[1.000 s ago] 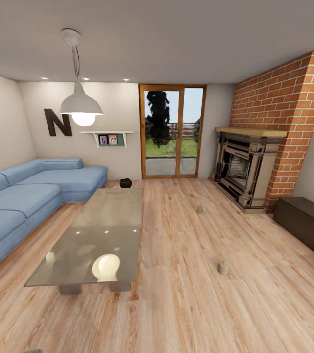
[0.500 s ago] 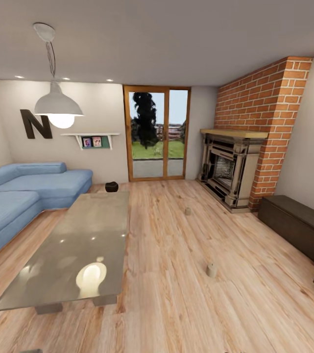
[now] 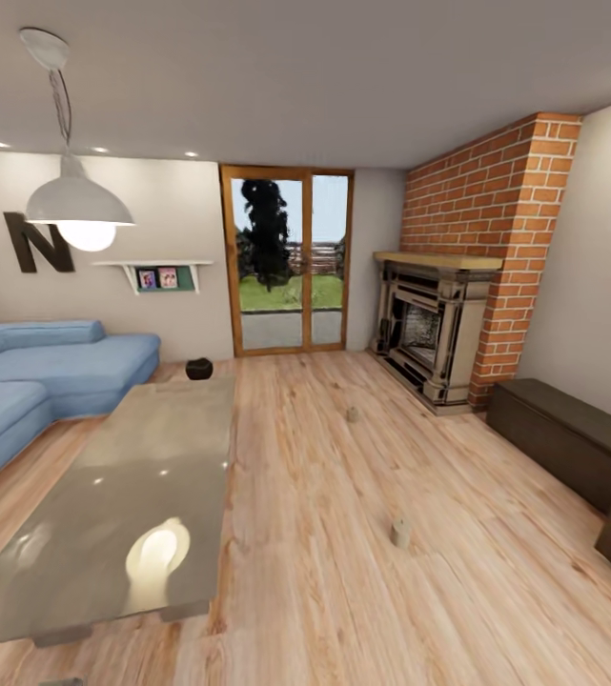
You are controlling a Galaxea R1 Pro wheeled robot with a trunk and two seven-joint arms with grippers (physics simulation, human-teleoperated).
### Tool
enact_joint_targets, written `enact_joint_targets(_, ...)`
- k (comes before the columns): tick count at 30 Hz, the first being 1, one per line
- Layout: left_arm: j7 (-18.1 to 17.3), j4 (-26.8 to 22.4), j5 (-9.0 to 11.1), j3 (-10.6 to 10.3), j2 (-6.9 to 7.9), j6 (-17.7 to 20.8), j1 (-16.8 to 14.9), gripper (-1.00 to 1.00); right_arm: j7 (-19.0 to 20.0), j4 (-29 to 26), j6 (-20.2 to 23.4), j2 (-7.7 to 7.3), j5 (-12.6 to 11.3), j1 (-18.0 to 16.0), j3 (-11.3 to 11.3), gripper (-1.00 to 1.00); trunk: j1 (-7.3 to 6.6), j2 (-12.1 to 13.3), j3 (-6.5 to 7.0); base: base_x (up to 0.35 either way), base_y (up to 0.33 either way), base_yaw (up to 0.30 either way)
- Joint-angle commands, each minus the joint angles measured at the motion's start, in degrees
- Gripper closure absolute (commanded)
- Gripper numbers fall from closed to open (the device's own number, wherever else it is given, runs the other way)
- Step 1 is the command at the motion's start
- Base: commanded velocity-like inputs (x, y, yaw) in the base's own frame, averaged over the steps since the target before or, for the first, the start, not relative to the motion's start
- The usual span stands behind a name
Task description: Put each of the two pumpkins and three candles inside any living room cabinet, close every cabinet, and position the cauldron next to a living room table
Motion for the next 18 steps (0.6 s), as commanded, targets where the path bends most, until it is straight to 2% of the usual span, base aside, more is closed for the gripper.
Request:
enact_joint_targets(1,-0.3,-0.1,0.1,0.1,-0.01,0.4,0.0,-1.0,0.2,0.1,-0.3,0.01,-0.2,-0.1,-0.4,1.0,0.04,0.0,-0.03,0.316,-0.102,-0.26)
enact_joint_targets(8,-0.3,-0.1,0.1,0.1,-0.01,0.4,0.0,-1.0,0.2,0.3,-0.3,-0.08,-0.2,-0.1,-0.5,1.0,0.04,0.0,0.23,0.318,-0.103,-0.269)
enact_joint_targets(18,-0.3,-0.1,0.1,0.1,-0.01,0.4,0.0,-1.0,0.4,0.5,-0.3,-0.19,-0.3,-0.1,-0.6,1.0,0.04,0.0,0.62,0.333,-0.009,-0.272)
